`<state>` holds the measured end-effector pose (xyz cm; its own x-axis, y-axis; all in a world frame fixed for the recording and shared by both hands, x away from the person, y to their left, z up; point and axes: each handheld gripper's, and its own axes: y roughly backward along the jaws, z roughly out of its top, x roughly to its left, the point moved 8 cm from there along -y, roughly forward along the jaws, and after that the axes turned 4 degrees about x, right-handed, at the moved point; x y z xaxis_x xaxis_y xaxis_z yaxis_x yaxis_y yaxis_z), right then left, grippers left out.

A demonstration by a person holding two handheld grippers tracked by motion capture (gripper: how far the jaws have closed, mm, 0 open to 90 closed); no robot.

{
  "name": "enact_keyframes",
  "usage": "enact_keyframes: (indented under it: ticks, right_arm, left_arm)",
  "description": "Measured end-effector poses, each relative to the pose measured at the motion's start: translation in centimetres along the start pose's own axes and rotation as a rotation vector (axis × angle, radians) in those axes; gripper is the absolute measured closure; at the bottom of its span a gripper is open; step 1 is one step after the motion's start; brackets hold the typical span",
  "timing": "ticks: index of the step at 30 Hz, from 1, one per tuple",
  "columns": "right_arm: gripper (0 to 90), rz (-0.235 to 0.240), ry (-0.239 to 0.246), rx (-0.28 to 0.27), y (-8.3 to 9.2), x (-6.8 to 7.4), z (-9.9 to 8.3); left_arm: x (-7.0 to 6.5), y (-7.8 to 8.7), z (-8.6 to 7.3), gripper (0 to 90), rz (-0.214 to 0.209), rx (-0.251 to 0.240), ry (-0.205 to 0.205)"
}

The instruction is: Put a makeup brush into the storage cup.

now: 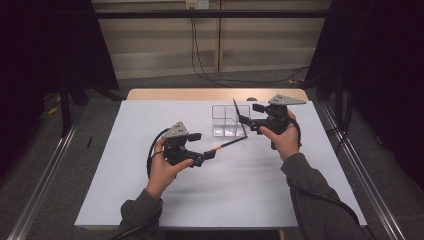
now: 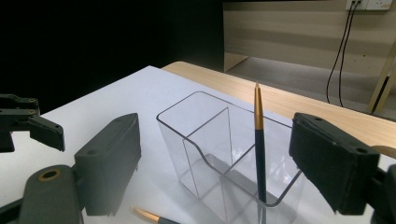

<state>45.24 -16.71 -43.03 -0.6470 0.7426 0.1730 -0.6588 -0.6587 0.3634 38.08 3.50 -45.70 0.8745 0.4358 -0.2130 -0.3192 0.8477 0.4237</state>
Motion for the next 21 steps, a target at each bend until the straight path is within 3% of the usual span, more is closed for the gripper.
enact_keyframes:
  ticks: [21]
  right_arm:
    - [16.4,0.034,0.022,0.028,-1.4,1.7,0.1]
  left_arm:
    - [0.1,-0.1,0.1,9.9,-0.005,-0.005,0.003]
